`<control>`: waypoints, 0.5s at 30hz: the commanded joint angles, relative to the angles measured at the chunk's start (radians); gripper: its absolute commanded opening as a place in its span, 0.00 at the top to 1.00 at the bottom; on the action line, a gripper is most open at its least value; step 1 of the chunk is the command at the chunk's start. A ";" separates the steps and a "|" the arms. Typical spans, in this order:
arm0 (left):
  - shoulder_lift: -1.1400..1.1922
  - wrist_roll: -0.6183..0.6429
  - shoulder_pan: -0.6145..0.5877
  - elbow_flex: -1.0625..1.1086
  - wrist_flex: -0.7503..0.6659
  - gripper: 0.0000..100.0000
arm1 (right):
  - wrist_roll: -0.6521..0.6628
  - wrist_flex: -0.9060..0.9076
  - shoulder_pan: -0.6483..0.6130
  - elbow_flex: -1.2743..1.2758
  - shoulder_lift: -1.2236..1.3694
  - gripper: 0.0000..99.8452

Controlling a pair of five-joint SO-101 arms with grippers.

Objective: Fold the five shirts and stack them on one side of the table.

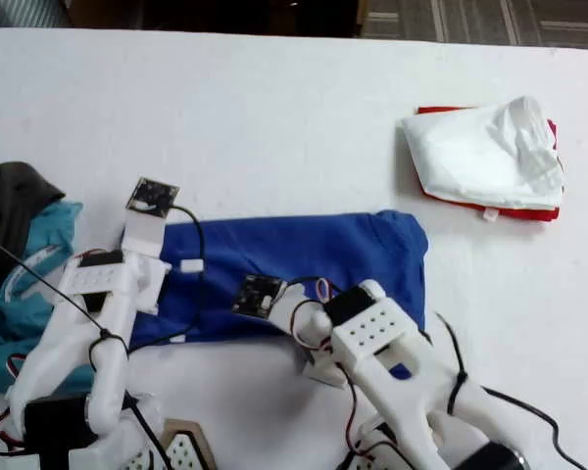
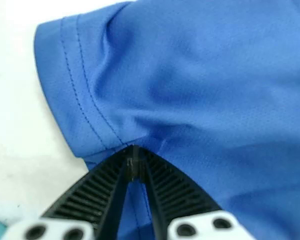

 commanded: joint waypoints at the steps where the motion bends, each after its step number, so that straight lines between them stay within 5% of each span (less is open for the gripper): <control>1: -0.029 0.006 0.008 0.001 -0.017 0.97 | 0.014 0.054 -0.008 -0.005 -0.110 0.98; 5: -0.029 0.006 0.008 0.001 -0.017 0.97 | 0.014 0.053 0.022 -0.003 -0.208 0.98; 12: -0.029 0.005 0.008 0.001 -0.017 0.97 | 0.023 -0.042 0.272 0.017 -0.219 0.98; 15: -0.029 0.005 0.008 0.001 -0.017 0.97 | 0.127 -0.041 0.302 0.074 -0.186 0.98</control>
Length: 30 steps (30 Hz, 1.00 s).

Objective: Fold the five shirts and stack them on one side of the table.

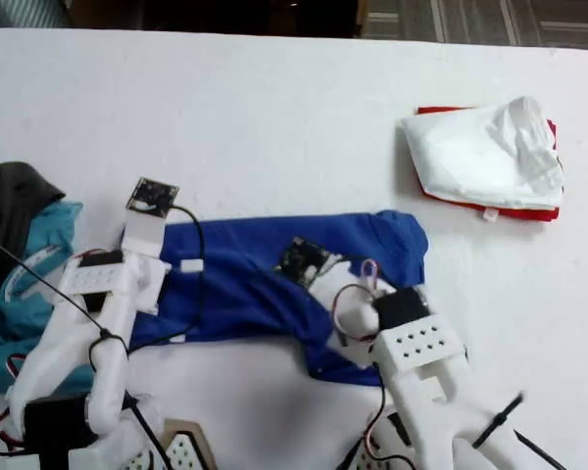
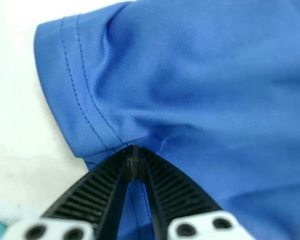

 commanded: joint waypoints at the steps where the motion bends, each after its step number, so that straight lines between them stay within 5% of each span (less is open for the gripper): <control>1: -0.029 0.005 0.008 0.001 -0.017 0.97 | 0.110 0.002 0.035 0.046 0.025 0.98; 9: -0.029 0.005 0.008 0.001 -0.017 0.97 | 0.296 0.114 0.038 0.061 0.025 0.98; 24: -0.029 0.006 0.008 0.001 -0.017 0.97 | 0.307 0.266 0.010 -0.046 0.025 0.98; 30: -0.029 0.006 0.008 0.001 -0.017 0.97 | 0.292 0.243 -0.143 -0.021 0.031 0.98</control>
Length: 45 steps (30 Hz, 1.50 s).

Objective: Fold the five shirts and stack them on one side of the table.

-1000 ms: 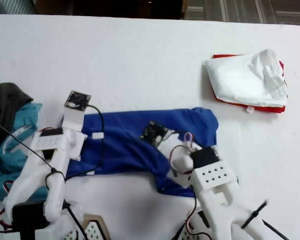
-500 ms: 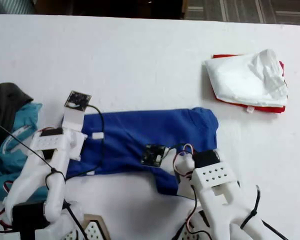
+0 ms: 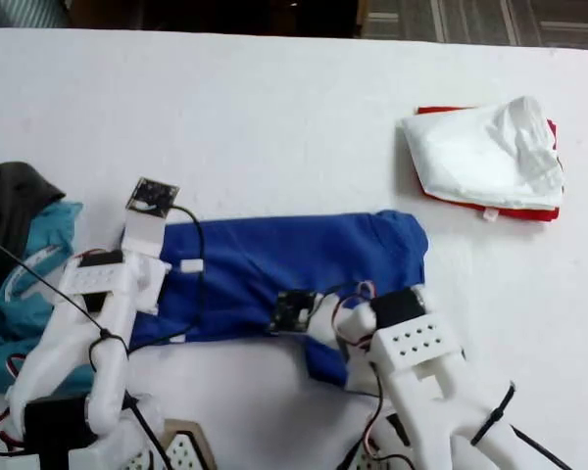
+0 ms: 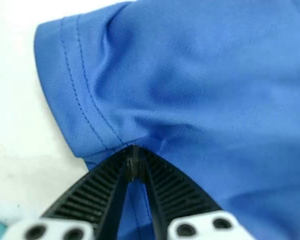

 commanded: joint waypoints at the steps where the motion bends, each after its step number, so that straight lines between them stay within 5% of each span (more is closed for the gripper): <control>1: -0.029 0.006 0.008 0.001 -0.017 0.97 | -0.038 -0.019 -0.105 -0.008 0.013 0.98; 9: -0.029 0.006 0.008 0.001 -0.017 0.97 | -0.201 -0.097 -0.203 0.000 0.013 0.76; 26: -0.029 0.006 0.008 -0.001 -0.017 0.97 | -0.144 -0.153 -0.202 0.069 0.025 0.79; 36: -0.029 0.006 0.008 -0.001 -0.017 0.97 | -0.146 -0.354 -0.197 0.101 0.321 0.76; 45: -0.029 0.006 0.008 -0.001 -0.017 0.97 | -0.140 -0.349 -0.094 0.043 0.432 0.76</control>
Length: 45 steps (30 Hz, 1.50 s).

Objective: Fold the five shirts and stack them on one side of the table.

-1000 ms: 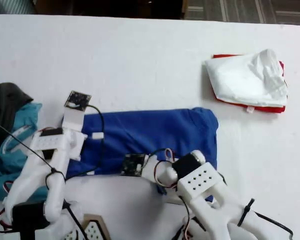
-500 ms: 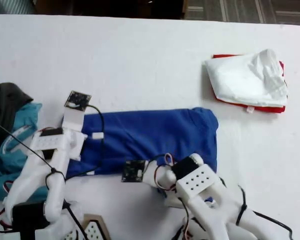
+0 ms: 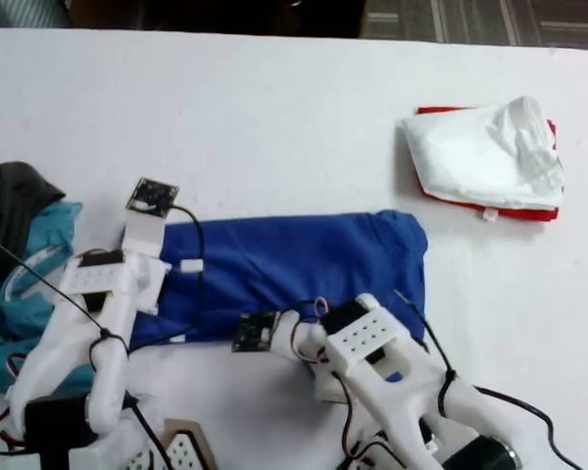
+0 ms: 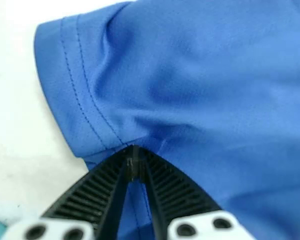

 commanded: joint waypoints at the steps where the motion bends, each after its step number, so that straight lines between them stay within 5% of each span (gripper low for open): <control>1: -0.029 0.006 0.008 -0.001 -0.017 0.97 | 0.008 -0.033 0.087 -0.002 0.047 0.76; 4: -0.029 0.006 0.008 -0.001 -0.017 0.97 | 0.009 -0.031 0.128 -0.002 0.048 0.81; 7: -0.029 0.006 0.008 -0.001 -0.017 0.97 | 0.009 -0.031 0.136 -0.002 0.048 0.98; 21: -0.029 0.006 0.008 -0.001 -0.017 0.97 | 0.009 -0.002 0.137 -0.041 0.038 0.98; 28: -0.029 0.006 0.008 -0.001 -0.017 0.97 | 0.012 0.194 0.139 -0.358 0.048 0.98; 35: -0.029 0.006 0.008 -0.001 -0.017 0.97 | 0.169 0.285 0.219 -0.601 0.081 0.98; 45: -0.029 0.006 0.008 -0.001 -0.017 0.97 | 0.221 0.286 0.361 -0.956 0.487 0.98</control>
